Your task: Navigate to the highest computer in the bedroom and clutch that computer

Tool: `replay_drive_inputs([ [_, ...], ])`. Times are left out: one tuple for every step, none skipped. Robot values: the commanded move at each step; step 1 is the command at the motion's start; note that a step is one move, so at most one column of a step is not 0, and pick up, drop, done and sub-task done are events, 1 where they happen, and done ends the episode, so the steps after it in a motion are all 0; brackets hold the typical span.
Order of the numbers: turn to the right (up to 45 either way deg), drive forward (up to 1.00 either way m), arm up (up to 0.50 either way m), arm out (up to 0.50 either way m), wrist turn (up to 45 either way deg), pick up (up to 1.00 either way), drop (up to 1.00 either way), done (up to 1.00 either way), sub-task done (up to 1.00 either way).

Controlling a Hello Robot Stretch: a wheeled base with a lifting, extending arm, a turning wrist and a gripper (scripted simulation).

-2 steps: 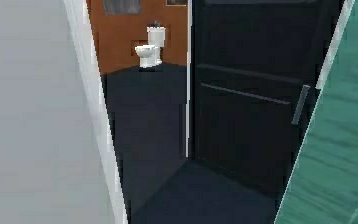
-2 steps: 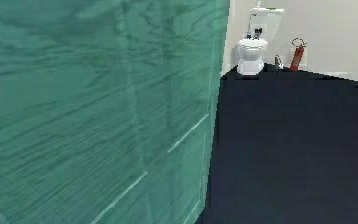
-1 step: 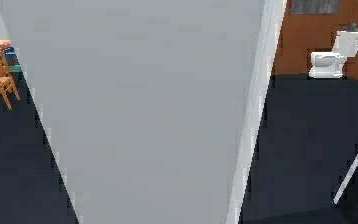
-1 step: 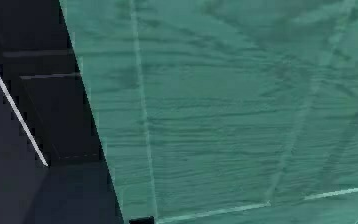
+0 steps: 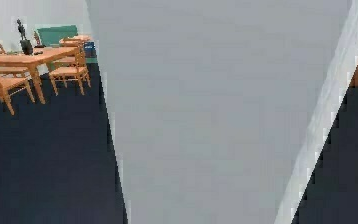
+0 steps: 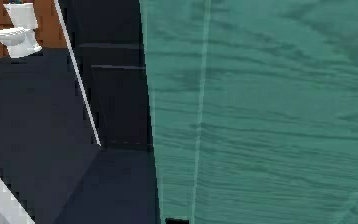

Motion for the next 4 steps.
replay_drive_inputs([
  [0.0, 0.15, 0.00, 0.00, 0.0, 0.00, 0.00, 0.00, 0.00],
  [45.0, 0.00, 0.00, 0.00, 0.0, 0.00, 0.00, 0.00, 0.00],
  [24.0, 0.00, 0.00, 0.00, 0.0, 0.00, 0.00, 0.00, 0.00],
  [0.0, 0.85, 0.00, 0.00, 0.0, 0.00, 0.00, 0.00, 0.00],
])
